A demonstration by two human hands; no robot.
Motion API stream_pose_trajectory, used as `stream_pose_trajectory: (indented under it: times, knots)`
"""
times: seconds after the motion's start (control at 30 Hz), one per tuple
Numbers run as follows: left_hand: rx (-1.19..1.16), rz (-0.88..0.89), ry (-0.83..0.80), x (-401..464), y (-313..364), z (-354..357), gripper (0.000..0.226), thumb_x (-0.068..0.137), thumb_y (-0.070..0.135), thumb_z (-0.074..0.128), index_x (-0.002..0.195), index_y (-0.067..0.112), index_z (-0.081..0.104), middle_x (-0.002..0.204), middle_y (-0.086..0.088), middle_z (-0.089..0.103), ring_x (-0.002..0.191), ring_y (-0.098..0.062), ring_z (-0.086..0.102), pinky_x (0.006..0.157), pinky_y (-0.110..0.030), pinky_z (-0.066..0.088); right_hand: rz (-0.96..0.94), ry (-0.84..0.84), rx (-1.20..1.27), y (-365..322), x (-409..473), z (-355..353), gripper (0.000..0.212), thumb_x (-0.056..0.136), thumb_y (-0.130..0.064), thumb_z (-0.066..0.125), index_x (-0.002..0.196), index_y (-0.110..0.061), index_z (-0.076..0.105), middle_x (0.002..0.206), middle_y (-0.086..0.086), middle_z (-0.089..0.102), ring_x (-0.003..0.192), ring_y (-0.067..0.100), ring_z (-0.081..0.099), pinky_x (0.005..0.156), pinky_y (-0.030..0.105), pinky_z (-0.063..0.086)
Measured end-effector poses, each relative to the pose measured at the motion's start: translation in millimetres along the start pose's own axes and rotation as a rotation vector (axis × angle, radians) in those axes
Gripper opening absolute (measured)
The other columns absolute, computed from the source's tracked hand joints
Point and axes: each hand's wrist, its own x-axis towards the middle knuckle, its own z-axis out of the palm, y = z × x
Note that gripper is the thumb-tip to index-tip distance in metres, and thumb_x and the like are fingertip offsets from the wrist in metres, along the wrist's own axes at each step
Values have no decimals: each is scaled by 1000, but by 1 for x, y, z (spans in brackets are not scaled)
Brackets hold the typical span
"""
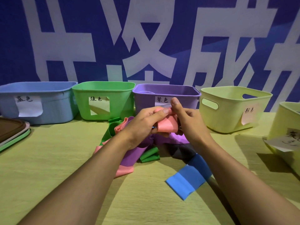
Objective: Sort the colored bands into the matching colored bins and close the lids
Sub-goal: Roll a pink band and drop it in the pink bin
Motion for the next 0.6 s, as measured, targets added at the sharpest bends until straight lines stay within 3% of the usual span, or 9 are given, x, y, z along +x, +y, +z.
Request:
stream_pose_trajectory:
  times: [0.1,0.3,0.4,0.5,0.6]
  knots:
    - [-8,-15,9,1,-1,0,26,100,28,55,109,11,71,93,-12,73,80,-22,70,65,-28,55,-40,-8,10,1,0,1,52,93,-56,55,67,-15,71,51,-2,57,48,10,49,49,21,40]
    - [-2,-29,38,0,2,-1,47,102,45,51,119,6,71,100,-24,74,86,-30,69,65,-32,55,-110,-41,-25,6,1,1,45,103,-40,55,76,-8,72,52,-4,59,49,7,48,51,18,39]
    - [27,-52,72,1,2,-2,61,102,62,44,111,11,76,95,-29,73,74,-31,65,66,-35,52,-135,-43,-20,7,1,1,39,102,-34,59,76,-8,69,52,-5,60,47,3,51,51,15,39]
    - [101,-67,146,3,1,-5,73,94,77,39,106,16,79,92,-39,68,57,-27,58,56,-30,46,-162,-36,-3,8,3,0,37,100,-35,62,76,-6,69,53,2,56,50,5,51,54,16,41]
    - [105,-65,206,3,2,-3,70,96,74,40,96,17,82,65,-29,58,48,-22,50,48,-26,40,-173,-37,-7,10,4,1,31,99,-33,64,77,-11,70,53,1,56,51,5,51,55,17,41]
